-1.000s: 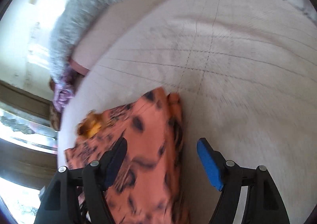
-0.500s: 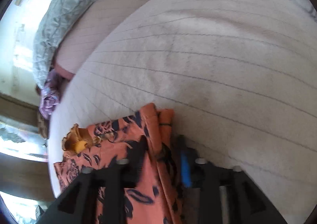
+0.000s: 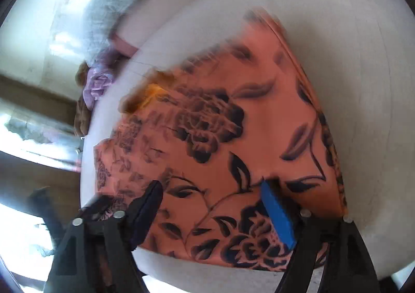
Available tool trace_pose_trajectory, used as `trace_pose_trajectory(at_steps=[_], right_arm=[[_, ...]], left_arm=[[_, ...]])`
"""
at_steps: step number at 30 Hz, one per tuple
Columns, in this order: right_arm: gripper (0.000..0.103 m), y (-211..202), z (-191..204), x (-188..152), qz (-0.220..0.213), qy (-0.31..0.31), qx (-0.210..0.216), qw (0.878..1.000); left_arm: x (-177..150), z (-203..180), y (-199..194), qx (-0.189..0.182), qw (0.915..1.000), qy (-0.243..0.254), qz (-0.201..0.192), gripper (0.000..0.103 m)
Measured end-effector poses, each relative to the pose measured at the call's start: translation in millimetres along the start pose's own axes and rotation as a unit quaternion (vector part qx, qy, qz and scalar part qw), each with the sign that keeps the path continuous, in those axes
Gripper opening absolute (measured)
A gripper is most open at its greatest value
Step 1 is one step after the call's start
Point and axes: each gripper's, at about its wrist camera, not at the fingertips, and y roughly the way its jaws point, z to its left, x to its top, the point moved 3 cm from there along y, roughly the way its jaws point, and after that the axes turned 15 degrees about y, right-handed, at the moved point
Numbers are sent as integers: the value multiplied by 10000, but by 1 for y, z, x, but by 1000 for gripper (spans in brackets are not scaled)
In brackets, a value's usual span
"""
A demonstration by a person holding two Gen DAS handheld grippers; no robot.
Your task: Fold small clothes
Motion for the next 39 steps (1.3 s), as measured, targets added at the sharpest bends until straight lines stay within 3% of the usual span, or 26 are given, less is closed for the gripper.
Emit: trace_pose_trajectory(at_steps=[2, 5, 10, 15, 20, 28, 30, 31, 32, 33, 35, 39], right_arm=[[80, -8, 0, -2, -188, -38, 134, 9997], [80, -7, 0, -1, -185, -45, 33, 9998], [80, -3, -2, -7, -229, -11, 98, 9997], [80, -6, 1, -4, -191, 35, 118, 9997], [80, -8, -1, -2, -139, 113, 178, 9997], [80, -7, -3, -2, -140, 60, 217, 9996], [80, -7, -3, -2, -123, 85, 211, 9997], [80, -7, -3, -2, -119, 89, 205, 9997], [80, -7, -3, -2, -117, 95, 201, 9997], [80, -7, -3, -2, -116, 99, 203, 9997], [80, -7, -3, -1, -107, 106, 206, 9997], [80, -7, -4, 0, -58, 114, 243, 9996]], left_arm=[[-10, 28, -19, 218, 9992, -294, -157, 96], [-30, 73, -25, 412, 9958, -813, 3, 96], [-65, 121, -29, 349, 9846, -1698, 236, 96], [-79, 126, -31, 117, 9808, -1928, 265, 96], [-89, 127, -40, -56, 9719, -2343, 204, 96], [-92, 118, -16, -266, 9735, -2221, 470, 95], [-93, 114, -7, -327, 9760, -2070, 596, 71], [-94, 114, -2, -197, 9771, -1973, 768, 47], [-94, 114, -1, -92, 9780, -1912, 828, 32], [-93, 114, -1, -232, 9785, -1880, 816, 22], [-88, 117, -10, -365, 9758, -2016, 768, 17], [-72, 111, -49, -134, 9842, -1746, 251, 17]])
